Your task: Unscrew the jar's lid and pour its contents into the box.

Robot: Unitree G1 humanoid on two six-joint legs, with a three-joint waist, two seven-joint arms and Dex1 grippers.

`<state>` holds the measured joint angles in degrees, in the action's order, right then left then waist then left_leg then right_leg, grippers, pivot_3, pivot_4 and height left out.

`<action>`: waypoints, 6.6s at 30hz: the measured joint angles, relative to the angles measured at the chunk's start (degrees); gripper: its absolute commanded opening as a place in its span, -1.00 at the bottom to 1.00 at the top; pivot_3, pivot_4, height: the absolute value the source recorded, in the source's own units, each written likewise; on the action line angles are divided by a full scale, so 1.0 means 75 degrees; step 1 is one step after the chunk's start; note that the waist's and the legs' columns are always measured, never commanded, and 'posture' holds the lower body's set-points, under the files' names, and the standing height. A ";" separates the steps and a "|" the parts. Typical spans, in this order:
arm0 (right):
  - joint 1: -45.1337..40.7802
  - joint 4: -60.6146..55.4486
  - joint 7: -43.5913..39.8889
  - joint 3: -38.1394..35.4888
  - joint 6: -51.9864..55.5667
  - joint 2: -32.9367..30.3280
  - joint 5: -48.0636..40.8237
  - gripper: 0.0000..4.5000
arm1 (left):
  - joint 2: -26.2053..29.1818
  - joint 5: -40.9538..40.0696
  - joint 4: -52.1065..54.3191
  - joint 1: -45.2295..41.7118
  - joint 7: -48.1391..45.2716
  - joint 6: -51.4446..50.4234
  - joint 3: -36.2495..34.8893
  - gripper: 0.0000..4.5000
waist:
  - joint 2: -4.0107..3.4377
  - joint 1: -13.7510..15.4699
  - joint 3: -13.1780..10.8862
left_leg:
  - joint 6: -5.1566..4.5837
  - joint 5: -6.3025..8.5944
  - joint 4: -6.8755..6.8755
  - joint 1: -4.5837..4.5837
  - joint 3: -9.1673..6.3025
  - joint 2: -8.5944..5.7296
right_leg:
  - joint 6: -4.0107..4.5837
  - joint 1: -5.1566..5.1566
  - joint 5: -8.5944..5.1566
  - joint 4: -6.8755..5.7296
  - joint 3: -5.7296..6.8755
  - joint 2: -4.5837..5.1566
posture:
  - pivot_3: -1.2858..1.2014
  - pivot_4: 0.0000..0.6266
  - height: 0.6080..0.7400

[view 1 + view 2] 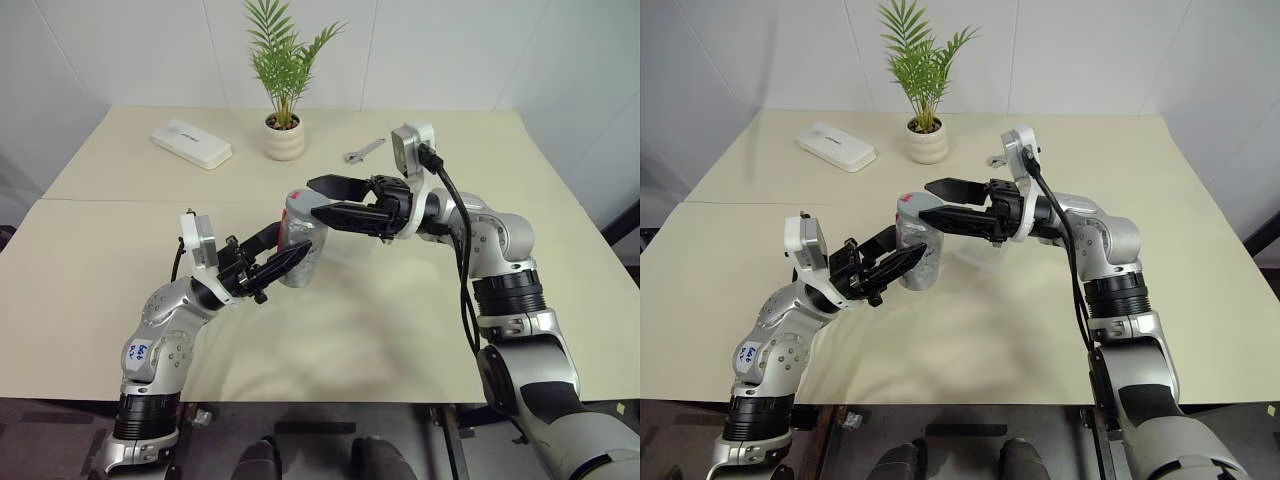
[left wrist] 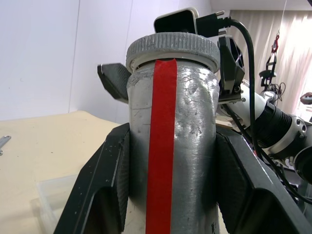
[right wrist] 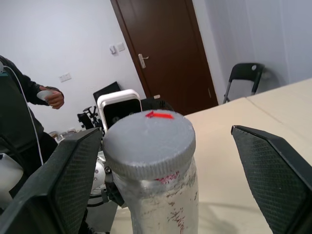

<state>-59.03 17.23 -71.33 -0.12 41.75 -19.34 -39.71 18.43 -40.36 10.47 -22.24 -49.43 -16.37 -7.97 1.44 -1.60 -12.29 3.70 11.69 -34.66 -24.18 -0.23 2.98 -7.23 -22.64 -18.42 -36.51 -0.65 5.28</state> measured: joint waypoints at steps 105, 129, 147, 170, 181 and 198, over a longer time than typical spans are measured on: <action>0.5333 -0.4853 0.4671 -0.1527 -0.0714 -0.1527 0.0336 1.00 | 0.1181 1.3943 -0.9868 -0.8309 0.8697 0.7900 0.7563 -0.13 | 0.0002 0.0412 -0.0005 | -0.0046 0.0060 -0.0068 -0.0117 0.0162 0.0013 | -0.0105 -0.0116 0.0076 0.0114 -0.0190 -0.0050 | 0.03 -0.52 1.00; 0.5403 -0.4798 0.4726 -0.1459 -0.0774 -0.1255 0.0279 1.00 | 0.0206 0.7304 -1.1040 -0.7452 0.1580 0.6311 0.2422 -0.13 | 0.0001 0.0393 -0.0004 | -0.0018 0.0027 -0.0152 -0.0135 0.0163 0.0013 | -0.0106 -0.0135 0.0077 0.0019 -0.0198 -0.0052 | 0.03 -0.52 1.00; 0.5367 -0.4718 0.4694 -0.1367 -0.0884 -0.1274 0.0371 1.00 | -0.0691 0.2858 -0.9001 -0.5878 -0.0012 0.2368 -0.1057 -0.13 | 0.0001 0.0172 -0.0004 | -0.0068 -0.0009 -0.0189 -0.0106 0.0128 0.0015 | -0.0085 -0.0126 0.0122 -0.0079 -0.0198 -0.0064 | 0.03 -0.52 1.00; 0.5356 -0.4635 0.4622 -0.1166 -0.0905 -0.1243 0.0443 1.00 | 0.0742 1.2400 -1.0777 -0.9080 0.4710 0.7698 0.6505 -0.13 | 0.0002 0.0235 -0.0004 | -0.0080 -0.0005 -0.0153 -0.0150 0.0141 0.0024 | -0.0089 -0.0140 0.0164 0.0043 -0.0207 -0.0078 | 0.03 -0.52 1.00; 0.5360 -0.4631 0.4622 -0.1147 -0.0904 -0.1171 0.0427 1.00 | -0.0467 1.4174 -1.1110 -0.9940 0.5657 0.7446 0.8439 -0.13 | 0.0002 0.0229 -0.0004 | -0.0078 -0.0004 -0.0114 -0.0146 0.0163 0.0032 | -0.0088 -0.0151 0.0164 0.0072 -0.0216 -0.0086 | 0.03 -0.52 1.00; 0.5406 -0.4547 0.4351 -0.1142 -0.0903 -0.1218 0.0446 1.00 | -0.0347 1.2877 -1.1341 -1.0156 0.4588 0.7328 0.7163 -0.13 | 0.0003 0.0209 -0.0005 | -0.0074 -0.0002 -0.0120 -0.0143 0.0165 0.0034 | -0.0088 -0.0150 0.0164 0.0063 -0.0218 -0.0085 | 0.03 -0.52 1.00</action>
<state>-18.48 -16.87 -38.70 -8.69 34.98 -28.48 -36.36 15.83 56.22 -74.59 -98.42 -15.02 38.59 45.76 1.46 -0.03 -12.33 3.14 11.67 -35.56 -25.26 1.00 3.24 -7.89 -23.77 -17.19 -36.04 -2.28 4.64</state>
